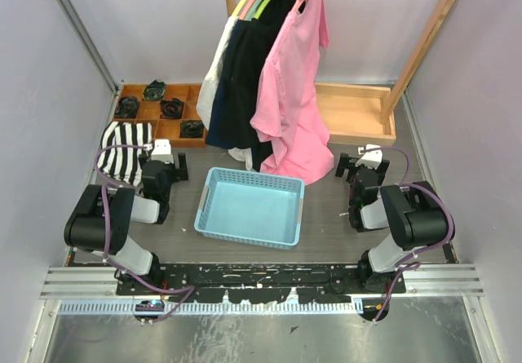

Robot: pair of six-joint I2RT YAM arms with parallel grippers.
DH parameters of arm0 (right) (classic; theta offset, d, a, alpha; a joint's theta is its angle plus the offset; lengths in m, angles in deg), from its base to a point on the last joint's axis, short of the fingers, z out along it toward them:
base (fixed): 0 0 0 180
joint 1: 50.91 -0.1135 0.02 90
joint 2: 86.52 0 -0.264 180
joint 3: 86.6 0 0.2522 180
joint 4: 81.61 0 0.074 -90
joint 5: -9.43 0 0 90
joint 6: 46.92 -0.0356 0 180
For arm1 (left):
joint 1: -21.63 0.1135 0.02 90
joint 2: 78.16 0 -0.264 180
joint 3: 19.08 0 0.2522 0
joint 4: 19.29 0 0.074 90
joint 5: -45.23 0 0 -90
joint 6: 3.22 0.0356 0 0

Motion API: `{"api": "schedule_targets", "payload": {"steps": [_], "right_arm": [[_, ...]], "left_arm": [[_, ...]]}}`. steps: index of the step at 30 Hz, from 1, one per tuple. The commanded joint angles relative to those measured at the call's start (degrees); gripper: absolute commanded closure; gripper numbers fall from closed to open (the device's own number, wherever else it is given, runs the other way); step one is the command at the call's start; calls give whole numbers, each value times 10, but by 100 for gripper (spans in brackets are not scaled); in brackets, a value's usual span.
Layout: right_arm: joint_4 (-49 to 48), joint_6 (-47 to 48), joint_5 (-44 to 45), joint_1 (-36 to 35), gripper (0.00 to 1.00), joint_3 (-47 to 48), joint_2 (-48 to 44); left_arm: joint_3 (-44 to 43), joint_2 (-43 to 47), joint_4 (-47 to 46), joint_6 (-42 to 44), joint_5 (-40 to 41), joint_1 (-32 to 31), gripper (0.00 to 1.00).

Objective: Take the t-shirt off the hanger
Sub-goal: Pick up the hanger from the clothesline.

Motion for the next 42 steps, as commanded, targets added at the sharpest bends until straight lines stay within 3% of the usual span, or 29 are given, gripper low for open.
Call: {"api": "schedule_targets", "payload": {"steps": [1, 42], "right_arm": [[-28, -4, -4, 3, 0, -2, -17], [-27, -4, -4, 3, 0, -1, -17]], "left_arm": [[-16, 12, -4, 8, 9, 0, 2], [-21, 11, 3, 7, 4, 1, 2]]}}
